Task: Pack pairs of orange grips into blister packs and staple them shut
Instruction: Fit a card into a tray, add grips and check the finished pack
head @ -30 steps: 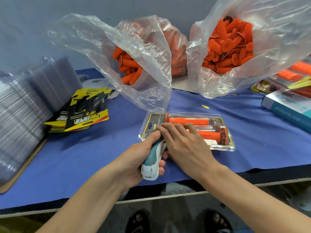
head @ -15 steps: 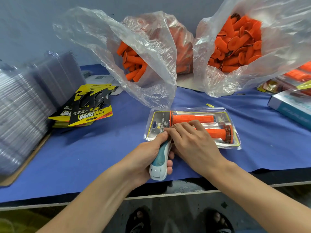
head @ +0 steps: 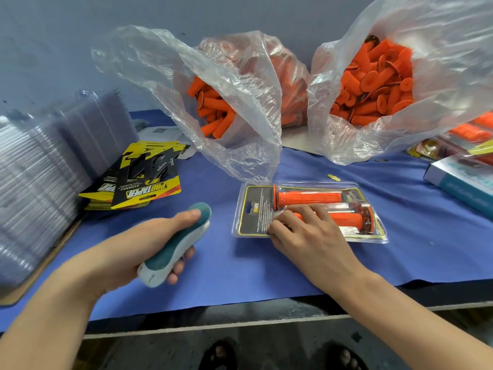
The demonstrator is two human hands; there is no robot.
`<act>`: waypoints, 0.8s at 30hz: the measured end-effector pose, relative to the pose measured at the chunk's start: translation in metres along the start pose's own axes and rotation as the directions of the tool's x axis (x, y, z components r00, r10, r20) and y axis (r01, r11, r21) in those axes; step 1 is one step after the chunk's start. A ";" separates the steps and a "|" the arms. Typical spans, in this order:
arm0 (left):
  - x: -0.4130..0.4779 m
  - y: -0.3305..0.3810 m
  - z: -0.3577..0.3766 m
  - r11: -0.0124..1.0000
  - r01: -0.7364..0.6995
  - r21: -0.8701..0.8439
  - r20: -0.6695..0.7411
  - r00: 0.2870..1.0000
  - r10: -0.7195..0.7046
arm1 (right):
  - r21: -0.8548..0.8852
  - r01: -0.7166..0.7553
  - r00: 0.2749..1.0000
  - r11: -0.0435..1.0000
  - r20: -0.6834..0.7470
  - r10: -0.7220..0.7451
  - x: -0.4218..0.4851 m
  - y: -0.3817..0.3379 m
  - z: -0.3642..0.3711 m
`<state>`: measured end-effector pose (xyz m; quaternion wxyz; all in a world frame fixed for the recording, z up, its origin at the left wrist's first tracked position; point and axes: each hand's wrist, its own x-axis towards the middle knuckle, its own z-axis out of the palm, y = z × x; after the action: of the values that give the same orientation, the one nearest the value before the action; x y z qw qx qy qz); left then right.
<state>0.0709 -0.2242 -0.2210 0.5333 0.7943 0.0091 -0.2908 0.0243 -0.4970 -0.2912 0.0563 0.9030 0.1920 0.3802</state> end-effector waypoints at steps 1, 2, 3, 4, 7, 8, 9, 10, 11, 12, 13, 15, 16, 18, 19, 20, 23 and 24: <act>0.008 -0.003 -0.004 0.999 -0.015 0.051 -0.088 0.996 0.019 | -0.011 0.008 1.000 1.000 -0.006 -0.009 0.000 0.000 0.001; 0.017 -0.006 -0.007 0.994 -0.026 0.104 -0.167 0.985 0.043 | -0.018 0.017 1.000 1.000 -0.005 -0.017 0.000 -0.001 0.001; 0.026 -0.008 -0.009 0.989 -0.038 0.144 -0.227 0.971 0.070 | -0.015 0.028 1.000 1.000 -0.010 -0.028 0.001 -0.001 0.001; 0.033 -0.009 -0.010 0.986 -0.054 0.158 -0.262 0.960 0.094 | -0.002 0.039 0.999 0.999 -0.009 -0.039 0.001 -0.001 -0.001; 0.045 -0.006 -0.009 0.994 -0.107 -0.001 -0.263 0.959 0.103 | 0.038 0.126 0.992 0.991 0.005 -0.126 -0.003 0.004 -0.009; 0.047 -0.005 -0.007 0.986 -0.141 -0.084 -0.254 0.960 0.115 | 0.075 0.162 0.986 0.984 0.025 -0.164 -0.007 0.009 -0.014; 0.049 -0.003 -0.005 0.968 -0.185 -0.168 -0.244 0.959 0.141 | 0.123 0.192 0.979 0.974 0.050 -0.200 -0.013 0.015 -0.020; 0.050 0.000 -0.001 0.942 -0.234 -0.240 -0.229 0.957 0.179 | 0.174 0.212 0.971 0.962 0.075 -0.227 -0.019 0.021 -0.027; 0.052 0.003 0.004 0.916 -0.272 -0.295 -0.204 0.954 0.218 | 0.222 0.217 0.965 0.951 0.100 -0.243 -0.028 0.029 -0.034; 0.054 0.007 0.010 0.898 -0.292 -0.328 -0.164 0.954 0.251 | 0.264 0.200 0.963 0.943 0.126 -0.239 -0.037 0.036 -0.041; 0.055 0.011 0.018 0.892 -0.299 -0.338 -0.112 0.954 0.277 | 0.297 0.167 0.964 0.940 0.151 -0.219 -0.047 0.044 -0.048; 0.057 0.019 0.036 0.900 -0.298 -0.317 -0.004 0.950 0.313 | 0.332 0.058 0.969 0.941 0.210 -0.134 -0.064 0.059 -0.062; 0.058 0.022 0.046 0.909 -0.285 -0.304 0.046 0.949 0.313 | 0.334 -0.010 0.965 0.942 0.251 -0.079 -0.072 0.067 -0.068; 0.060 0.027 0.065 0.925 -0.250 -0.286 0.140 0.944 0.298 | 0.308 -0.163 0.929 0.937 0.368 0.041 -0.085 0.085 -0.077; 0.061 0.029 0.074 0.929 -0.234 -0.286 0.183 0.938 0.293 | 0.311 -0.245 0.899 0.918 0.427 0.096 -0.089 0.094 -0.078; 0.062 0.031 0.081 0.929 -0.221 -0.295 0.224 0.930 0.292 | 0.339 -0.339 0.863 0.877 0.483 0.147 -0.092 0.104 -0.077; 0.064 0.038 0.094 0.915 -0.219 -0.339 0.297 0.898 0.325 | 0.465 -0.576 0.764 0.672 0.598 0.241 -0.089 0.127 -0.067; 0.065 0.040 0.097 0.913 -0.238 -0.331 0.286 0.897 0.337 | 0.490 -0.630 0.740 0.603 0.615 0.273 -0.083 0.129 -0.063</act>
<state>0.0938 -0.3438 -0.2431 0.6740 0.6389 -0.1587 -0.3351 -0.0339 -0.6511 -0.2699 -0.3289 0.9417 0.0514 0.0488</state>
